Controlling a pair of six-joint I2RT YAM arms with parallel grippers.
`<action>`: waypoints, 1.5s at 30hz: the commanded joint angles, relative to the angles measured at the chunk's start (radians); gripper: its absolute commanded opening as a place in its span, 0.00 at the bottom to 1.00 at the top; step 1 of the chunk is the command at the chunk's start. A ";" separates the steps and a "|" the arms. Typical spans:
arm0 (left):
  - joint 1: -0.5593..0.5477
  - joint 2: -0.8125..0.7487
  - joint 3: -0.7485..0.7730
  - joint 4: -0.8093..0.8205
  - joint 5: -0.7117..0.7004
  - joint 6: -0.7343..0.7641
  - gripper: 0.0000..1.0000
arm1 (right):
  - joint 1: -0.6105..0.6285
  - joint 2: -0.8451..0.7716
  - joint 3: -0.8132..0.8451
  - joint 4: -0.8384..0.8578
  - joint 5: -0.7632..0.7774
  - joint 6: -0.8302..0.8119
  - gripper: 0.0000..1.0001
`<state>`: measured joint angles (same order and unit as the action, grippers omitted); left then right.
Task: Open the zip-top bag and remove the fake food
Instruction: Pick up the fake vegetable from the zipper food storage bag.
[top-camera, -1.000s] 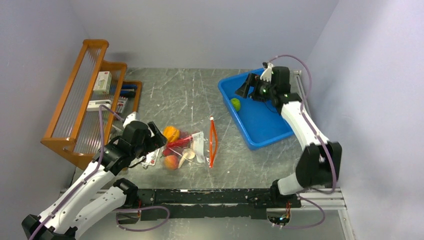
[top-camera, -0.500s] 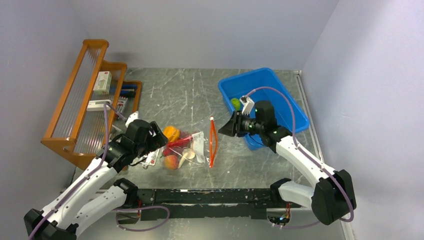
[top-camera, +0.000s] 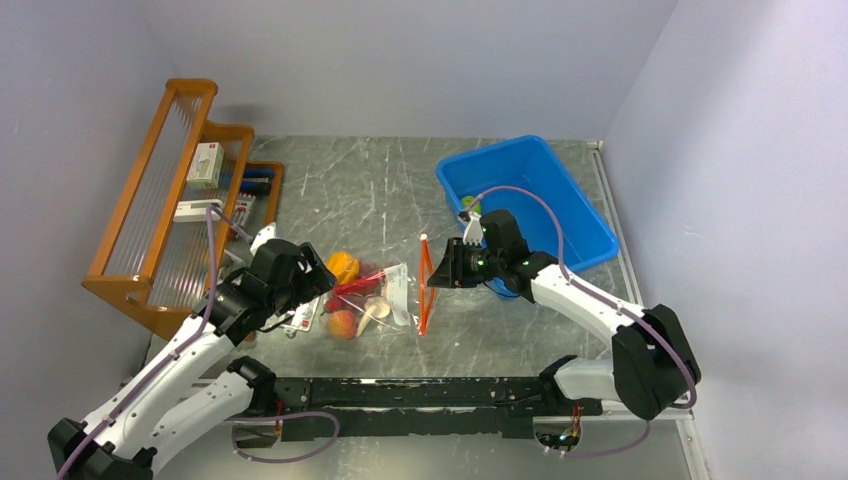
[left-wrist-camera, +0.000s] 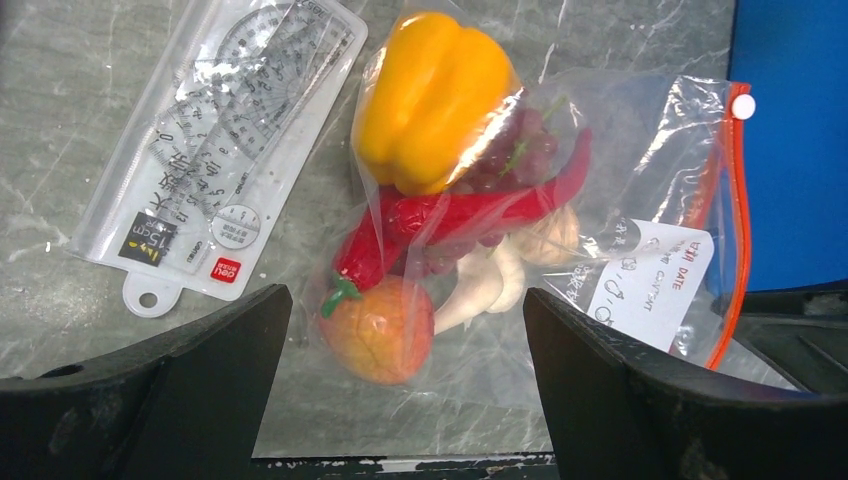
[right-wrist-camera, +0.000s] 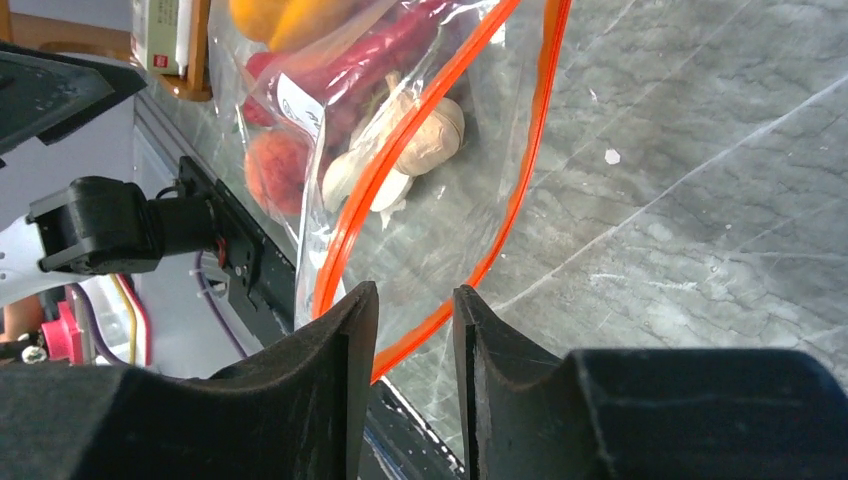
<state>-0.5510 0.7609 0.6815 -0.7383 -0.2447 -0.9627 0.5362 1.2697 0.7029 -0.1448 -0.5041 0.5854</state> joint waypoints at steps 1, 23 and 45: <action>0.006 -0.031 0.012 0.013 0.001 0.001 0.99 | 0.020 0.018 0.009 0.012 -0.009 -0.006 0.33; 0.006 0.090 -0.023 0.100 0.125 0.019 0.98 | 0.135 0.185 0.003 0.301 -0.023 0.171 0.33; 0.007 0.072 -0.022 0.085 0.085 0.033 0.91 | 0.209 0.265 0.014 0.251 0.171 0.086 0.57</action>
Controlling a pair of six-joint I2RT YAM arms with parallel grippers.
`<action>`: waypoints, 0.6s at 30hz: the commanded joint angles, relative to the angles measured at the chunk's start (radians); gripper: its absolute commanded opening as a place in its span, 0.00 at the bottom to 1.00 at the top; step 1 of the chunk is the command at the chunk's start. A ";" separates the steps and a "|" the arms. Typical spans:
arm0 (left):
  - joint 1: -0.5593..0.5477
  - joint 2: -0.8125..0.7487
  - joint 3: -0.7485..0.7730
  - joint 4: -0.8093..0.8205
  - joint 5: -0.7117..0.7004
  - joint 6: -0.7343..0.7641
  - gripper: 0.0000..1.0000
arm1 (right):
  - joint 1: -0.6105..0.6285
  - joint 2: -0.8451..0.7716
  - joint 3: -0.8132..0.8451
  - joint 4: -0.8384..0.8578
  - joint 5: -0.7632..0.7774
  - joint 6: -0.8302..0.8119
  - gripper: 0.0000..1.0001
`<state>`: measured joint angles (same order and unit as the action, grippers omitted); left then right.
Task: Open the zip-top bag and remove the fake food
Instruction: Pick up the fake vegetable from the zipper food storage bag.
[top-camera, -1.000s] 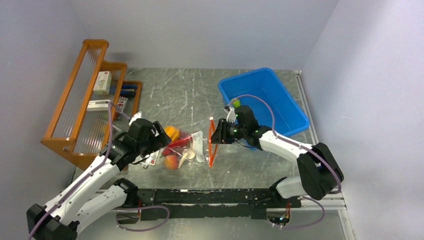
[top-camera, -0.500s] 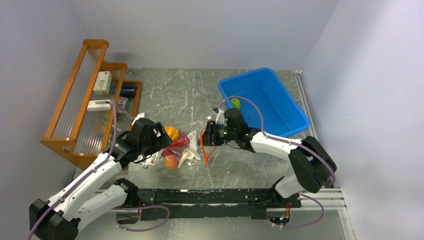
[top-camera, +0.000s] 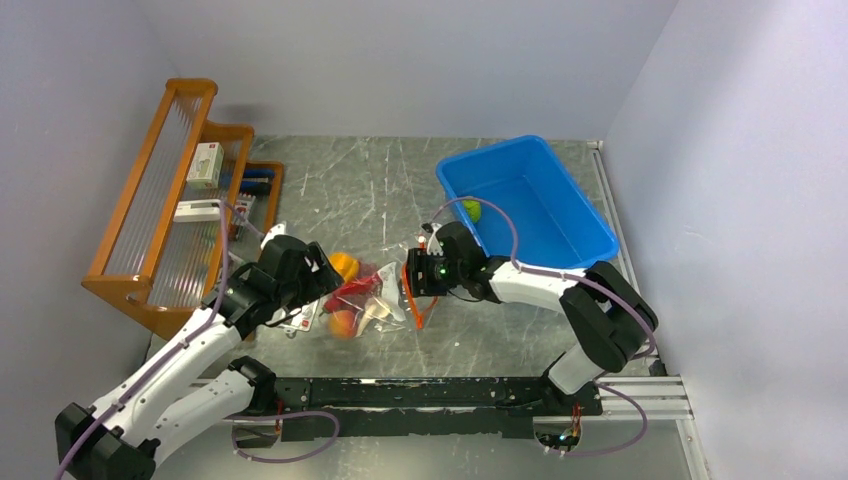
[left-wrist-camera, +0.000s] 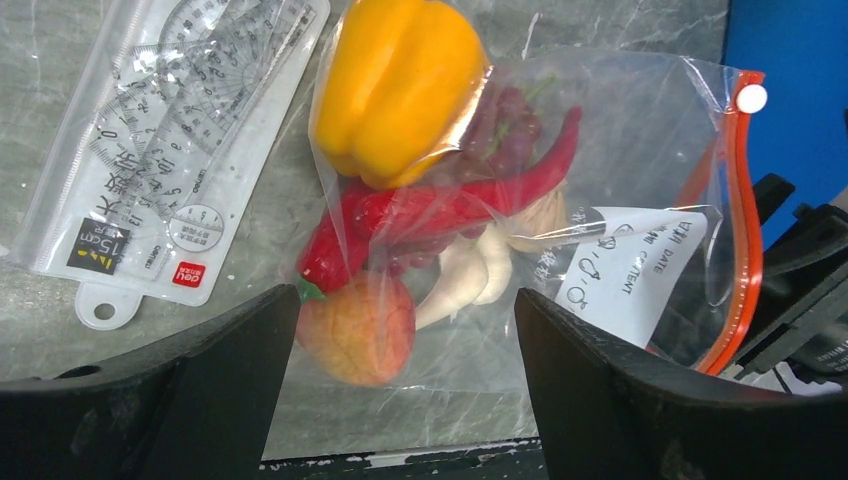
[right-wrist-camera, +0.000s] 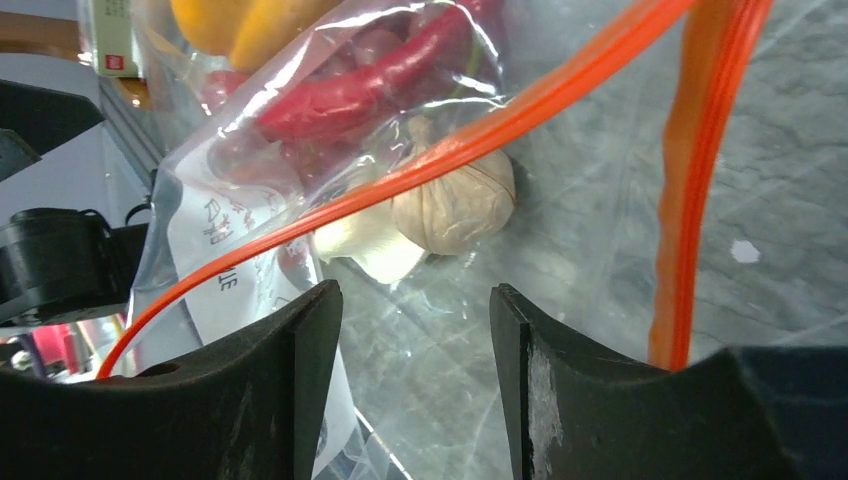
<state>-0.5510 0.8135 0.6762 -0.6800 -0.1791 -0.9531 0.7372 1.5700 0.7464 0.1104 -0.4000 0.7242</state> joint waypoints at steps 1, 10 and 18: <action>0.007 0.040 -0.016 0.033 0.032 0.028 0.90 | 0.009 -0.043 -0.042 0.013 0.072 -0.060 0.57; 0.006 0.157 0.027 -0.008 -0.009 0.019 0.74 | 0.020 -0.062 -0.075 0.106 0.067 -0.056 0.53; 0.006 0.172 -0.040 0.042 0.016 0.000 0.54 | 0.034 -0.096 -0.140 0.291 0.054 -0.037 0.50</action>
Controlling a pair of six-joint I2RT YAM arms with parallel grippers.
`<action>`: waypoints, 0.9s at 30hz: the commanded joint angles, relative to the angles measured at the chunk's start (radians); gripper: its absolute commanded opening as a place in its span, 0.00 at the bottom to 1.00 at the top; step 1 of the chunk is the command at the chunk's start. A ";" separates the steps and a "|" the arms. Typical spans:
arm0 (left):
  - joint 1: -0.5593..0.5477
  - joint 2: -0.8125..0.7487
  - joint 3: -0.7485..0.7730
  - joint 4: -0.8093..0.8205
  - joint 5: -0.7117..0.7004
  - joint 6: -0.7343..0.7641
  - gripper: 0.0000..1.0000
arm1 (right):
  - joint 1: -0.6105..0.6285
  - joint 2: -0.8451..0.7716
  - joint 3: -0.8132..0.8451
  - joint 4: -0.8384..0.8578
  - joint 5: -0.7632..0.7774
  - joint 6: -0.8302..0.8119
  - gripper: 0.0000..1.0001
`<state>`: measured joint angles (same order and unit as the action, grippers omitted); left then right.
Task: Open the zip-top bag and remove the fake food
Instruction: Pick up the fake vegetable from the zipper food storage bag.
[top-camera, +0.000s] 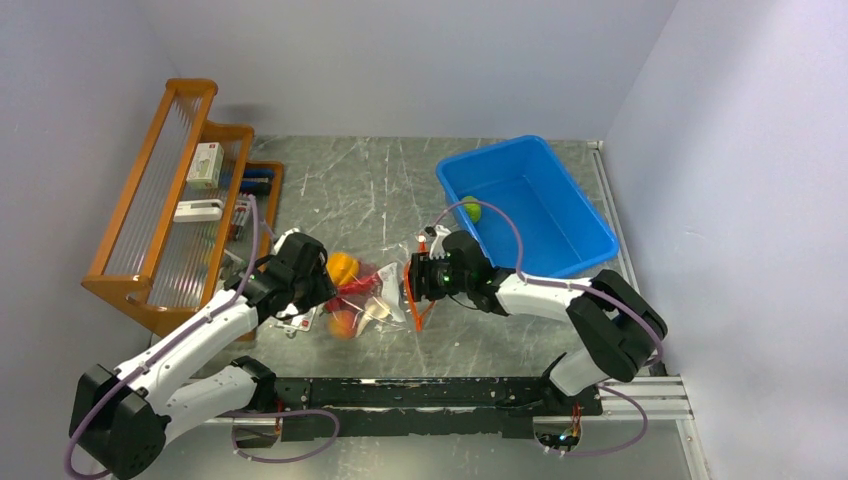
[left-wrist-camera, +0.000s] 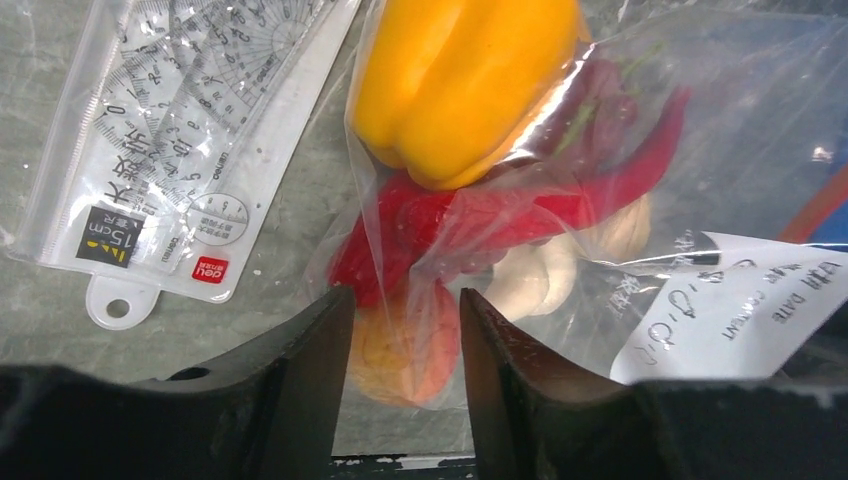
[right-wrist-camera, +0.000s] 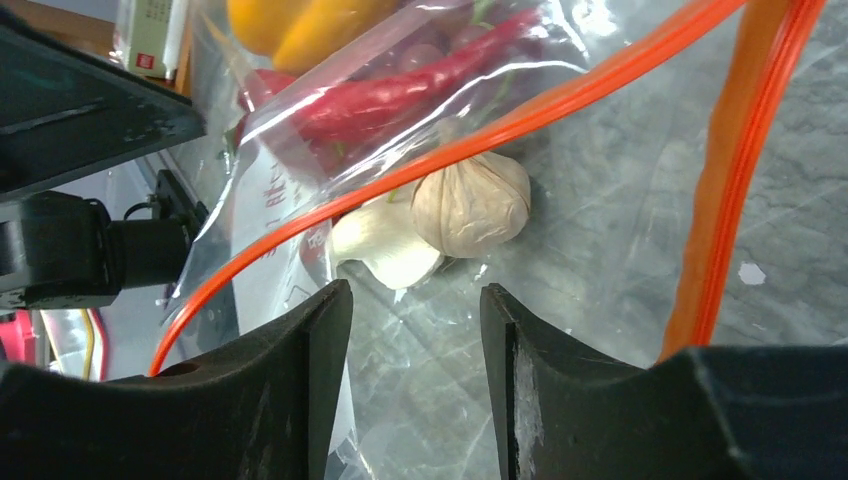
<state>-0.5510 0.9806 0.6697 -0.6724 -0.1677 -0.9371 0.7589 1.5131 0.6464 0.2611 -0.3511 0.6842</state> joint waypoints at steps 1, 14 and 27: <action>0.006 0.001 -0.044 0.039 0.009 -0.019 0.49 | 0.013 -0.041 -0.046 0.161 0.001 -0.002 0.50; 0.007 -0.065 -0.150 0.088 0.050 -0.040 0.07 | 0.083 0.002 0.025 0.073 0.128 -0.141 0.54; 0.006 -0.085 -0.133 0.052 0.036 -0.027 0.07 | 0.168 -0.003 -0.042 0.228 0.280 -0.180 0.63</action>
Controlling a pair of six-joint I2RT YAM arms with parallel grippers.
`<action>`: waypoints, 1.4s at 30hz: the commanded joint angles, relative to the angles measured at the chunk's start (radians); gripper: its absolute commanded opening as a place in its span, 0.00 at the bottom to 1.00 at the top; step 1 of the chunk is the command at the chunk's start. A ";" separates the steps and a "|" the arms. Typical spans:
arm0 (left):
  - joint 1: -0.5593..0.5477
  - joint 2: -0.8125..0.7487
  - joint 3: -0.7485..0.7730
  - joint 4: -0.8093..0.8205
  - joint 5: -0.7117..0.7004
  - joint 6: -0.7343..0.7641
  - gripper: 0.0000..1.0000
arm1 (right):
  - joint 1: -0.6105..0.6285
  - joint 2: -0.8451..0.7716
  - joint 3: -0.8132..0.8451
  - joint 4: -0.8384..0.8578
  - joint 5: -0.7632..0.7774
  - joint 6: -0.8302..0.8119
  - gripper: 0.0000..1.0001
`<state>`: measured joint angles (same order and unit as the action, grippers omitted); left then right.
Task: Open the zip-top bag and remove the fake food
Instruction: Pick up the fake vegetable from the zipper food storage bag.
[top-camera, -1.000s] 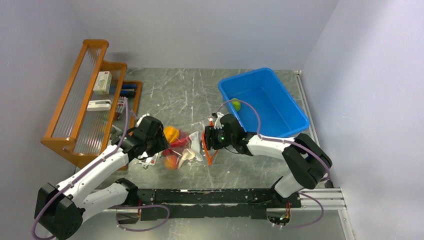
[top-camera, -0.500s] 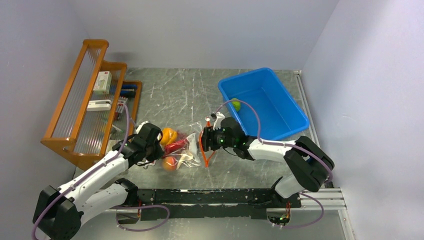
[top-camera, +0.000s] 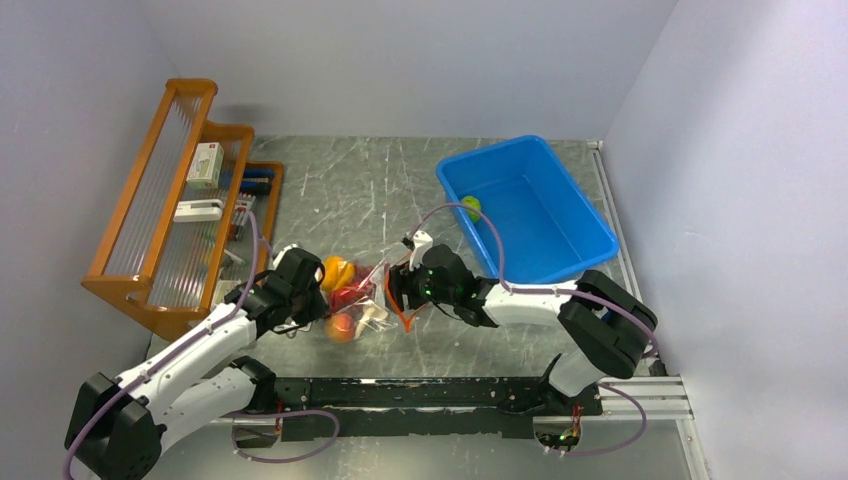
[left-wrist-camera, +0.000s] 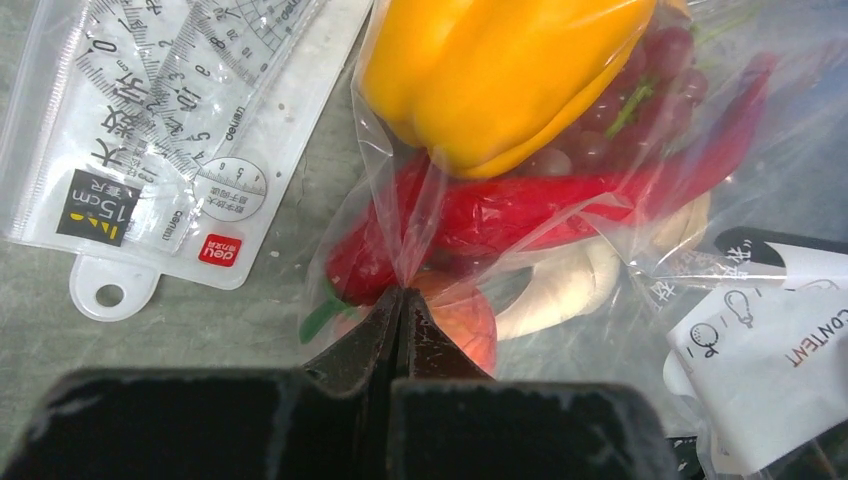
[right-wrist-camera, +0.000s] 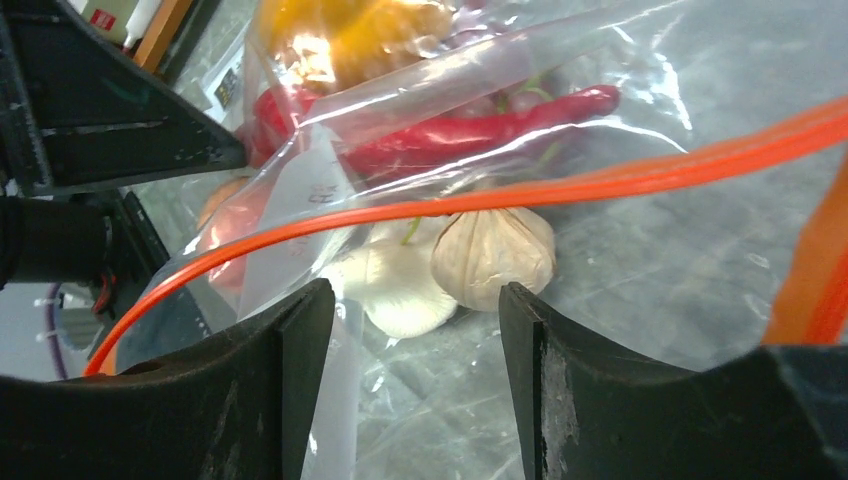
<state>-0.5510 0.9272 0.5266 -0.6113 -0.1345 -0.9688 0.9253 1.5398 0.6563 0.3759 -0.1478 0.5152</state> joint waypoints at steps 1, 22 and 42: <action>0.006 -0.043 0.006 -0.010 0.000 0.004 0.07 | 0.003 -0.036 -0.064 0.135 0.086 -0.017 0.63; 0.006 -0.106 -0.002 -0.040 -0.017 0.006 0.07 | 0.002 0.088 0.006 -0.046 0.080 -0.116 0.42; 0.007 -0.133 -0.011 -0.032 -0.014 0.005 0.07 | 0.001 0.100 0.068 0.007 0.036 0.011 0.63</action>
<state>-0.5510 0.8040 0.5213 -0.6376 -0.1390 -0.9688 0.9249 1.5951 0.6678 0.3912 -0.1051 0.5014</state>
